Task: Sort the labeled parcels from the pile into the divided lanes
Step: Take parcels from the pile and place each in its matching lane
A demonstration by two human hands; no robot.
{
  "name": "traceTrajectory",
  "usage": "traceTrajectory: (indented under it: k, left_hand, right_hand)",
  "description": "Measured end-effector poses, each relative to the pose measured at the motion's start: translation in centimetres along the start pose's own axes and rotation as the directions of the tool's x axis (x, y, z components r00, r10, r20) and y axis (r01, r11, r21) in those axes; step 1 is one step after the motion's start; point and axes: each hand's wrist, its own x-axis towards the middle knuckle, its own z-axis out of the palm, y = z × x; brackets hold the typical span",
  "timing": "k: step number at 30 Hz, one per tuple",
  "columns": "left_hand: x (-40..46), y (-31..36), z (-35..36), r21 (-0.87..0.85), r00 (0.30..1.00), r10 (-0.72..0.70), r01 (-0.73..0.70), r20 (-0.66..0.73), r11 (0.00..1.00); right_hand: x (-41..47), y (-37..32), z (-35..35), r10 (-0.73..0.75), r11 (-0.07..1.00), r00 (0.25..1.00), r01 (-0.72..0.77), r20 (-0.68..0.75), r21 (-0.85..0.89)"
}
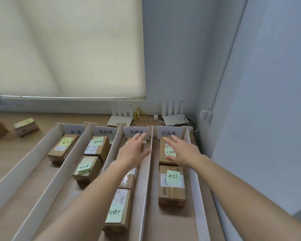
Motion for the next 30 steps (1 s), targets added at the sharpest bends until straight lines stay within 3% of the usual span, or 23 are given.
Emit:
traceTrajectory:
  k: [9,16,23,30]
  left_hand:
    - [-7.3,-6.4,-21.7,0.075,0.971,-0.068,0.087,-0.230,0.993]
    - [-19.5,-18.4,-36.7,0.088,0.912,-0.254,0.296,-0.323,0.951]
    - [-36.2,-32.6,-46.0,0.126,0.830,-0.376,0.461,-0.413,0.879]
    - [-50.1,-45.7,-51.0,0.050,0.686,-0.541,0.640,-0.486,0.767]
  right_hand:
    - [-1.8,-16.4,-16.7,-0.180,0.980,0.966,0.160,-0.186,-0.114]
    - [-5.2,-35.4,-24.6,-0.355,0.925,0.903,0.303,-0.241,-0.229]
    - [-9.2,-57.0,-25.2,-0.510,0.856,0.819,0.453,-0.263,-0.250]
    - [-11.3,-74.6,-22.7,-0.631,0.774,0.736,0.576,-0.247,-0.263]
